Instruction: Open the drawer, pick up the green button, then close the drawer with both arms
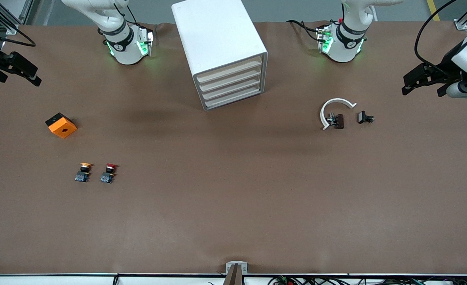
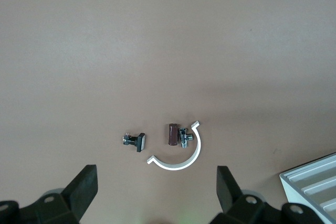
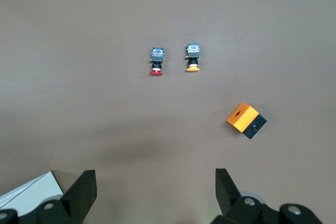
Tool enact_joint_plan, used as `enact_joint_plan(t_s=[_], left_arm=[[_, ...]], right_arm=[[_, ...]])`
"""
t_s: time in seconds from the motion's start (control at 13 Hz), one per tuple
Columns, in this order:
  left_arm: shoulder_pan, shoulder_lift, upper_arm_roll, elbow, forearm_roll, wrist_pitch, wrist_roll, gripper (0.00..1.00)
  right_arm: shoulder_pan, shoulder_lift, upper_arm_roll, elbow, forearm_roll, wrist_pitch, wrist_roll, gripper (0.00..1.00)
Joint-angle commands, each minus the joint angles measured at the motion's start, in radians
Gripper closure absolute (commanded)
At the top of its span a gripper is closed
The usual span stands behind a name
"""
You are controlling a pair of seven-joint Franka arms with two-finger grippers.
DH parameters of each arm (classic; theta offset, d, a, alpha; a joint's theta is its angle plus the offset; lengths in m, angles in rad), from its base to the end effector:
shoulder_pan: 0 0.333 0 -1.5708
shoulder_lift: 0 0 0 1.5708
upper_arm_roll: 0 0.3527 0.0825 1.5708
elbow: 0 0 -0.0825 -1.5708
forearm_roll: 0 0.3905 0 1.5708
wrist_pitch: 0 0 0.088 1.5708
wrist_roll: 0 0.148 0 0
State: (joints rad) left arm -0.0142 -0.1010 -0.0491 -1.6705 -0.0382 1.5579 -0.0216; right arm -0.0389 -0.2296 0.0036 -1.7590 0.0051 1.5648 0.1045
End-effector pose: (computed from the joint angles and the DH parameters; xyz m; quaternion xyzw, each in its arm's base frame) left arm 0.5217 -0.0401 0.6262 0.9996 -0.0208 -0.0066 0.0164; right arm 0.4797 -0.0160 0.6490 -0.9974 0.0698 -0.0176 0.0028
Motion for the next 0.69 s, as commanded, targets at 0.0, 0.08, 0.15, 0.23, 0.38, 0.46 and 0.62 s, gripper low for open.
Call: enact_joint_plan(t_s=[0.0,0.08,0.15,0.23,0.38,0.46,0.62], left_arm=[[0.003,0.023,-0.003,0.035,0.009,-0.021,-0.001,0.0],[0.005,0.023,-0.003,0.035,0.009,-0.021,-0.001,0.0],[0.003,0.023,-0.003,0.035,0.009,-0.021,-0.001,0.0],[0.003,0.023,-0.003,0.034,0.009,-0.021,-0.003,0.0],[-0.001,0.035,-0.005,0.022,0.011,-0.036,-0.006,0.0],[-0.004,0.044,-0.008,0.023,0.015,-0.071,-0.011,0.0],[-0.001,0.05,-0.012,-0.001,0.015,-0.085,-0.006,0.0]], right_arm=[[0.002,-0.031,-0.004,-0.027,0.007,0.011,-0.014,0.0],[0.002,-0.031,-0.005,-0.028,0.006,0.009,-0.014,0.0],[0.002,-0.03,-0.005,-0.028,0.007,0.008,-0.014,0.0],[0.002,-0.03,-0.005,-0.028,0.006,0.006,-0.014,0.0],[0.001,-0.03,-0.005,-0.028,0.007,0.003,-0.019,0.0],[-0.001,-0.03,-0.007,-0.028,0.006,0.003,-0.038,0.0],[-0.006,-0.03,-0.008,-0.028,0.007,0.001,-0.058,0.0]])
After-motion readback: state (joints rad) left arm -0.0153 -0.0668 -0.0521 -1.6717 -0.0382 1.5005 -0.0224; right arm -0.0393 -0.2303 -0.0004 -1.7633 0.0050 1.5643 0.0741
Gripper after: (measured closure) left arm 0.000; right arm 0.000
